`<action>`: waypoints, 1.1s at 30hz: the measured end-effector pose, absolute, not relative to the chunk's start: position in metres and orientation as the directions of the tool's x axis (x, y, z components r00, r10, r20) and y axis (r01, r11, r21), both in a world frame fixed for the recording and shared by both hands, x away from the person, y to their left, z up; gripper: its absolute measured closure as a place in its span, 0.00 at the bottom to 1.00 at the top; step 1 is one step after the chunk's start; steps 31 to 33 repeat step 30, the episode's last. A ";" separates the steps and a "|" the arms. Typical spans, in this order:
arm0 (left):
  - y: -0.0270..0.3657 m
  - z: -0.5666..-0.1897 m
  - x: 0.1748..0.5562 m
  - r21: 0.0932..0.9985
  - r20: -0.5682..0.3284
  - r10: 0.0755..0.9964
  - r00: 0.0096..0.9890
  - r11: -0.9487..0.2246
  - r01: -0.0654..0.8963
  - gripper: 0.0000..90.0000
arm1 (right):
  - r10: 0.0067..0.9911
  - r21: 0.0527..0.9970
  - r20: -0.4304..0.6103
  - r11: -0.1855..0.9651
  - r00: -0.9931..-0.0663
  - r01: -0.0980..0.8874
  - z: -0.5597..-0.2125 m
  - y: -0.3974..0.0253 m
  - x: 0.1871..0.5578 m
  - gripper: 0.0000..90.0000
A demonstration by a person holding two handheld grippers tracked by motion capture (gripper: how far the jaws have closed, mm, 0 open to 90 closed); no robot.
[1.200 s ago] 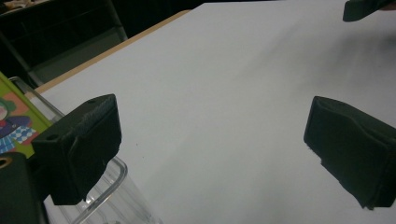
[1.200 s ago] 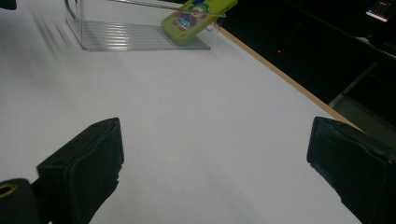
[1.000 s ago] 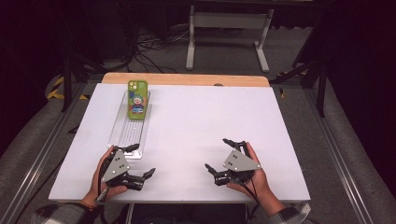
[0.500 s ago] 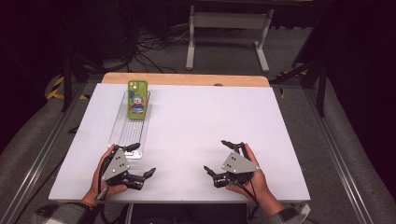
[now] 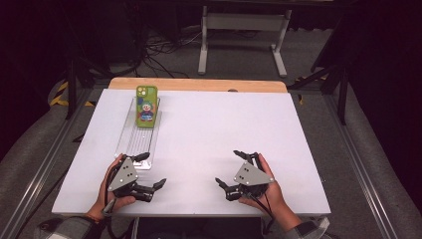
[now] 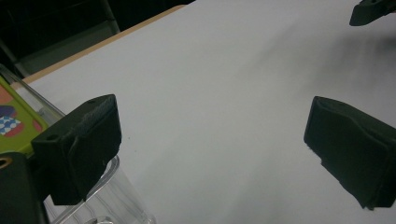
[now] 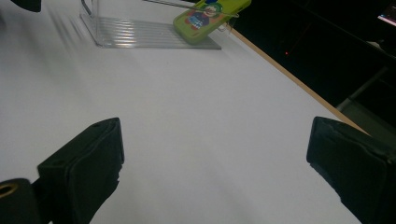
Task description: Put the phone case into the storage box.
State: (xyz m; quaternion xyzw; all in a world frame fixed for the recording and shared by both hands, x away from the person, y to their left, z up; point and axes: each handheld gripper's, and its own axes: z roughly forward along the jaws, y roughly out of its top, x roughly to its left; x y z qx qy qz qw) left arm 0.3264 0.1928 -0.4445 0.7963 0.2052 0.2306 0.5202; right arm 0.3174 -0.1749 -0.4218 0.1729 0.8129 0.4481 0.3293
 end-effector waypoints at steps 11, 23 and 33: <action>0.195 -0.443 0.326 0.925 0.150 0.576 0.804 -0.368 0.091 0.05 | 0.579 0.843 -0.384 0.538 -0.719 -0.017 -0.421 -0.176 0.318 0.05; 0.197 -0.441 0.327 0.925 0.159 0.576 0.802 -0.371 0.083 0.05 | 0.583 0.843 -0.379 0.537 -0.719 -0.009 -0.422 -0.176 0.319 0.05; 0.196 -0.441 0.328 0.922 0.163 0.577 0.801 -0.378 0.084 0.05 | 0.590 0.849 -0.368 0.529 -0.719 -0.001 -0.422 -0.176 0.320 0.05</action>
